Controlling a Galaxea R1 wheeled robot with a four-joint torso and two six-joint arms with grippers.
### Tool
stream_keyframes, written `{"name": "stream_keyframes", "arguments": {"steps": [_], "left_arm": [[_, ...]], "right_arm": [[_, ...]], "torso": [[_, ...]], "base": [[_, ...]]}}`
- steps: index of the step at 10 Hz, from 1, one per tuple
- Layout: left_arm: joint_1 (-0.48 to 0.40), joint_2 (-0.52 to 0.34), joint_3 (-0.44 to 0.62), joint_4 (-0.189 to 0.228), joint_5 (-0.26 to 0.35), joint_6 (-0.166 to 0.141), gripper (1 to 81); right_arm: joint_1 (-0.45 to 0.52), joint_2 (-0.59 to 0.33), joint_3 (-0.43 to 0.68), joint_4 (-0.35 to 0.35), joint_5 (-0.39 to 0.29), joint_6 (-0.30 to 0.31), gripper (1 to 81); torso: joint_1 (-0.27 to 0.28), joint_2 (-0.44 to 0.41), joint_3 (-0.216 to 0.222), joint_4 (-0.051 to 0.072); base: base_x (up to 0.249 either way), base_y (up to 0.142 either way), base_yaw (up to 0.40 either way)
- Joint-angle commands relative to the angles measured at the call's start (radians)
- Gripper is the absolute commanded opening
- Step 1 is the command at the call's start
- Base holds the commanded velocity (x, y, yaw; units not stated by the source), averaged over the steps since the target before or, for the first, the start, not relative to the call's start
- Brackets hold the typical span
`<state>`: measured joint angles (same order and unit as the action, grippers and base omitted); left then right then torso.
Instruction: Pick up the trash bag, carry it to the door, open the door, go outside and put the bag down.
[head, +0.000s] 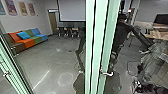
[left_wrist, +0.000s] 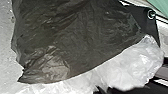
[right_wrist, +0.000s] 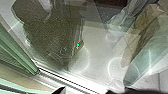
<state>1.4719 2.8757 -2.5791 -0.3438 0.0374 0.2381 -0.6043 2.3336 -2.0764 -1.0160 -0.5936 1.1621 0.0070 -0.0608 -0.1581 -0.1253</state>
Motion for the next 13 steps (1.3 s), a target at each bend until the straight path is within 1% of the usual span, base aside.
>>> {"name": "stream_keyframes", "arguments": {"steps": [1,2,3,4,5,6,8,9,10,11,12,13], "left_arm": [[-0.043,-0.009,0.000,-0.004,0.073,0.006,1.0],[-0.043,-0.009,0.000,-0.004,0.073,0.004,1.0],[-0.043,-0.009,0.000,-0.006,0.073,0.004,1.0],[-0.043,-0.007,0.000,-0.007,0.073,0.004,1.0],[-0.043,-0.002,0.000,-0.009,0.073,0.004,1.0],[-0.045,0.001,0.000,-0.009,0.073,0.004,1.0],[-0.046,0.002,0.000,-0.009,0.073,0.003,1.0],[-0.046,0.001,-0.001,-0.010,0.073,0.004,1.0],[-0.046,-0.004,-0.001,-0.011,0.078,0.003,1.0],[-0.047,-0.004,-0.001,-0.011,0.081,0.003,1.0],[-0.048,-0.001,-0.001,-0.011,0.081,0.003,1.0],[-0.048,-0.002,-0.001,-0.011,0.081,0.003,1.0]], "right_arm": [[0.224,-0.054,-0.105,-0.341,0.066,-0.035,81.1],[0.224,-0.055,-0.129,-0.380,0.106,-0.010,81.1],[0.224,-0.044,-0.175,-0.427,0.130,0.022,81.1],[0.229,-0.028,-0.242,-0.454,0.164,0.030,81.1],[0.240,-0.021,-0.304,-0.455,0.213,0.028,81.1],[0.252,-0.020,-0.336,-0.454,0.239,0.030,81.1],[0.252,-0.018,-0.353,-0.451,0.239,0.030,81.1],[0.251,-0.018,-0.355,-0.452,0.239,0.030,81.1],[0.251,-0.017,-0.358,-0.454,0.239,0.030,81.1],[0.251,-0.020,-0.358,-0.455,0.241,0.030,81.1],[0.249,-0.021,-0.358,-0.455,0.242,0.028,81.1],[0.249,-0.018,-0.361,-0.455,0.242,0.028,81.1]], "torso": [[0.000,0.000,0.000,0.000],[0.000,0.000,0.000,0.000],[0.000,0.000,0.000,0.000],[0.000,0.000,0.000,0.000],[0.000,0.000,0.000,0.000],[0.000,0.000,0.000,0.000],[-0.001,0.000,0.000,0.000],[-0.001,0.000,0.038,-0.001],[-0.001,0.000,0.044,-0.066],[0.000,0.000,0.052,-0.077],[0.000,0.000,0.053,-0.095],[0.000,0.000,0.052,-0.122]], "base": [[0.000,0.000,0.000],[0.000,0.000,0.000],[0.000,0.000,0.000],[0.000,0.000,0.000],[0.000,0.000,0.000],[0.000,0.000,0.000],[0.000,0.000,0.000],[0.000,0.000,0.000],[0.000,0.000,0.000],[0.000,0.000,0.000],[0.000,0.000,0.000],[0.000,0.000,0.000]]}}
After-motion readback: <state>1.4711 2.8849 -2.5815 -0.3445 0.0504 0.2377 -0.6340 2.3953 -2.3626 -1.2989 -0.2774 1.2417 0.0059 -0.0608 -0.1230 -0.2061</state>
